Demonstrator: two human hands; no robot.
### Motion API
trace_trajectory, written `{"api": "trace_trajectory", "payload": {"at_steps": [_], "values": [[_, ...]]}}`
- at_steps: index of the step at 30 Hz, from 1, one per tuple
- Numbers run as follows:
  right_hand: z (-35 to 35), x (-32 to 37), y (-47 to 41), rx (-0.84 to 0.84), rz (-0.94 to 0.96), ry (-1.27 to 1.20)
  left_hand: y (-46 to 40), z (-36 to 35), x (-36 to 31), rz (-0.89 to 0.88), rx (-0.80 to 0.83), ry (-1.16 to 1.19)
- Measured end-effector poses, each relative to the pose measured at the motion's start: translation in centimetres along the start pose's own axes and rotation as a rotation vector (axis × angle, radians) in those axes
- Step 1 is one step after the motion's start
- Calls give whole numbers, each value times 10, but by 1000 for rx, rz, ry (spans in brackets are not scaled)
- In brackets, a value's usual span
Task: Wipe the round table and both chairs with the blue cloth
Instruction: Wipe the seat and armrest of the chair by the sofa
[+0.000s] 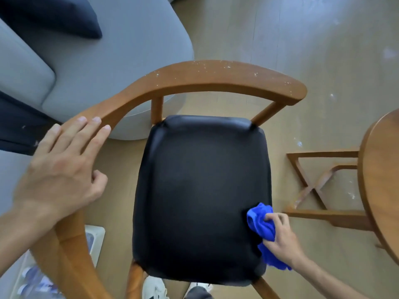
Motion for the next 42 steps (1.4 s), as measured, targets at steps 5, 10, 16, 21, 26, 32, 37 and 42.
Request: {"api": "trace_trajectory", "payload": {"at_steps": [5, 10, 16, 21, 26, 32, 37, 42], "values": [[-97, 41, 52, 506, 253, 475, 6, 9, -3, 14, -8, -2], [-140, 137, 45, 489, 534, 674, 7, 10, -1, 8, -7, 10], [-75, 219, 37, 215, 494, -31, 8, 10, 0, 14, -24, 34], [6, 230, 83, 34, 383, -607, 28, 31, -14, 44, -63, 60], [61, 256, 145, -147, 452, -619, 76, 84, -82, 19, -55, 806], [109, 308, 218, -319, 547, -528, 114, 190, -136, -124, -56, 1193], [146, 360, 285, -201, 710, -615, 132, 263, -117, -96, -119, 1177], [189, 395, 340, -210, 775, -680, 157, 324, -100, -55, -154, 1262]]}}
Point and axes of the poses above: each hand's wrist, its own y-axis away from the middle knuckle, its own z-axis out of the back of the hand, x = y × z, the point moved 10 cm from there along -y, towards the middle knuckle, and after that the axes turned 9 degrees about x, right-handed, at the moved point
